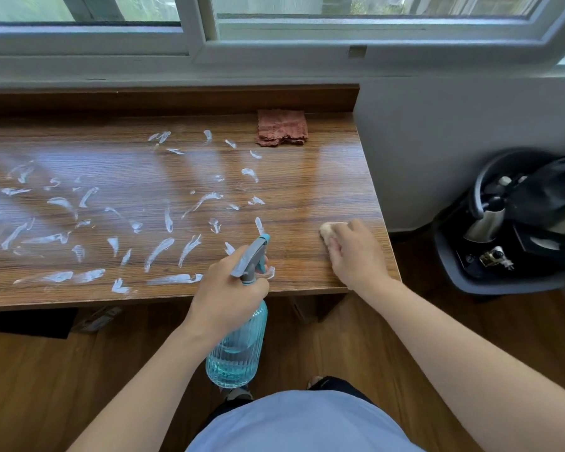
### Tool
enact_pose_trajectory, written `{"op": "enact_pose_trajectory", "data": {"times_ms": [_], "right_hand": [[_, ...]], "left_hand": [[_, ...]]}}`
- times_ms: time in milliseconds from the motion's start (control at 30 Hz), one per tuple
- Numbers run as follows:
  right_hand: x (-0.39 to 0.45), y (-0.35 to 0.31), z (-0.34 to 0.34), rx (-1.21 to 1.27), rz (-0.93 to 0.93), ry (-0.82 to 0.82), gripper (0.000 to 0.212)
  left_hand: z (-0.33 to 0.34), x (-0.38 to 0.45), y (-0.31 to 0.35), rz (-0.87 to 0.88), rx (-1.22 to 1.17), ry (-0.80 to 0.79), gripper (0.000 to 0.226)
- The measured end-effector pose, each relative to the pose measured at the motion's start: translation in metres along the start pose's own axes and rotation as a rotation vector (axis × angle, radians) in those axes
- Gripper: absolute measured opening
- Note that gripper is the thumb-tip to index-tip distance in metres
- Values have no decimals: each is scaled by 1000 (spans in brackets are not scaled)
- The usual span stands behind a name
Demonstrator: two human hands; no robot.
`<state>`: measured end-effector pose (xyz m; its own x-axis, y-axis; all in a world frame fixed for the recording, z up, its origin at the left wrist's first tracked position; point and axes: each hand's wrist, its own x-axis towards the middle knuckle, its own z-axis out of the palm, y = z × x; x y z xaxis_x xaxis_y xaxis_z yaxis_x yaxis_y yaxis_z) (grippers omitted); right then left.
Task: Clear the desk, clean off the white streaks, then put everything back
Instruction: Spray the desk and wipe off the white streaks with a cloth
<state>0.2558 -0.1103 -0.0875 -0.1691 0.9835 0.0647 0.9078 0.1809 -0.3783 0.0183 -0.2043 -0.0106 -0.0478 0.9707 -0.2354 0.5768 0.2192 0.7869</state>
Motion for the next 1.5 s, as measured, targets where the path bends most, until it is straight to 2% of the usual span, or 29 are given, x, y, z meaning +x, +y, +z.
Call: {"op": "enact_pose_trajectory", "data": {"times_ms": [100, 167, 233, 333, 400, 433, 467, 567, 633, 733, 833, 900, 967, 1033, 1067, 1133, 1200, 1300, 1400, 1500], "right_hand": [[-31, -20, 5, 49, -378, -194, 23], [-27, -13, -5, 33, -510, -276, 28], [-9, 2, -14, -9, -420, -209, 28], [12, 18, -16, -66, -25, -6, 29], [12, 2, -5, -168, 161, 89, 26], [6, -10, 3, -183, 160, 84, 24], [-3, -23, 9, -148, 79, 55, 22], [-34, -37, 15, 15, -357, -172, 27], [-33, -31, 3, -4, -507, -271, 38], [-29, -24, -12, -42, -510, -366, 54], [-35, -30, -13, 74, -394, -486, 60], [-30, -28, -13, 205, -292, -442, 56], [-14, -20, -19, 245, -156, -260, 54], [1, -9, -25, 107, -100, -32, 49], [4, -4, -26, 27, -121, 30, 44], [3, 3, -23, 13, -244, -14, 36], [0, 6, -21, 172, -291, -123, 34], [3, 12, -23, 244, -312, -113, 37], [5, 13, -19, 175, -239, -44, 41], [3, 7, -13, -30, -218, -26, 46]], "left_hand": [[1, 3, 1, 10, 13, 8, 22], [1, 5, 3, 14, 29, 11, 19], [2, 5, 5, 22, 26, 12, 17], [1, 4, 6, 26, -2, 16, 14], [0, 4, 5, 21, -18, 15, 13], [1, 4, 4, 19, -21, 16, 13], [1, 4, 4, 16, -24, 21, 14], [1, 5, 5, 7, -9, 23, 17], [1, 5, 7, 12, -3, 21, 19], [-1, 6, 8, 18, -7, 20, 19], [-4, 9, 6, 3, -22, 26, 22], [-7, 10, 4, 3, -26, 28, 24], [-9, 11, 2, 5, -28, 32, 24], [-12, 12, 2, 8, -28, 44, 25], [-12, 12, 2, 12, -22, 48, 25], [-13, 13, 2, 15, -20, 56, 25], [-13, 13, 2, 16, -23, 61, 24], [-12, 14, 0, 21, -29, 43, 23], [-10, 15, -1, 31, -13, 42, 24], [-9, 14, 1, 33, -6, 40, 23]]}}
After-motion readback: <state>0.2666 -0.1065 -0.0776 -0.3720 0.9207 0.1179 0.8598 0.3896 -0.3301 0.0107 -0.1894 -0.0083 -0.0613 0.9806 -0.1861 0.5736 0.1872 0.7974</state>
